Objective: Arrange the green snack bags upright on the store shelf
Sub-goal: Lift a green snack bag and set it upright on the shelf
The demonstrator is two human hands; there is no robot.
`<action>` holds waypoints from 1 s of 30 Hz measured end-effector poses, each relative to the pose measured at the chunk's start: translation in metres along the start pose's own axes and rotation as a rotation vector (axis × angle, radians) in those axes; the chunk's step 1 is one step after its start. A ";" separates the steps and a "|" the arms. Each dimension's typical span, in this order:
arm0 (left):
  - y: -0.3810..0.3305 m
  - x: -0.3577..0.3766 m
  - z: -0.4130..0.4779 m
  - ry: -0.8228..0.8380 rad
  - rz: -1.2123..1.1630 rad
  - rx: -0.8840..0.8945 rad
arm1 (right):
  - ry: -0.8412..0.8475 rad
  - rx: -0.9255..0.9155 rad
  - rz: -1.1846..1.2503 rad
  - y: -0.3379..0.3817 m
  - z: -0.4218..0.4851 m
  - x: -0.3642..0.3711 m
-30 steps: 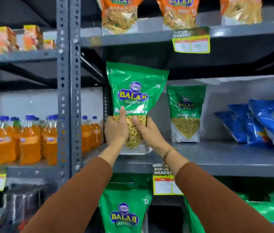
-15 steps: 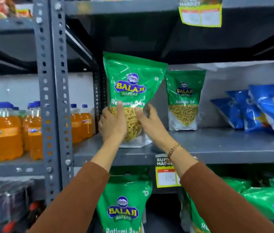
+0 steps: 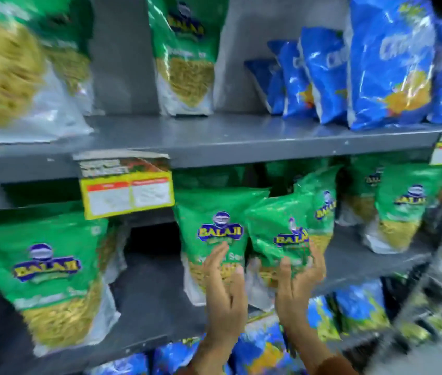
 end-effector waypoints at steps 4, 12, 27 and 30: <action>0.020 0.048 -0.012 0.008 0.026 -0.209 | 0.269 0.271 0.053 -0.049 0.020 -0.011; 0.049 0.090 -0.027 -0.064 0.164 -0.389 | 0.621 0.188 0.076 -0.078 0.050 -0.019; 0.004 0.105 -0.072 -0.209 0.266 -0.109 | 0.695 -0.044 0.118 -0.051 0.021 -0.099; -0.034 0.110 -0.041 -0.230 0.176 -0.009 | 0.536 -0.243 0.161 -0.010 0.045 -0.105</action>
Point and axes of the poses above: each hand's wrist, its own z-axis towards the middle knuckle, its own x-axis out of the palm, y = z × x, the point moved 1 cm from there along z, towards the middle knuckle, and after that the axes turned 6 degrees about -z, right-handed, at the moved point
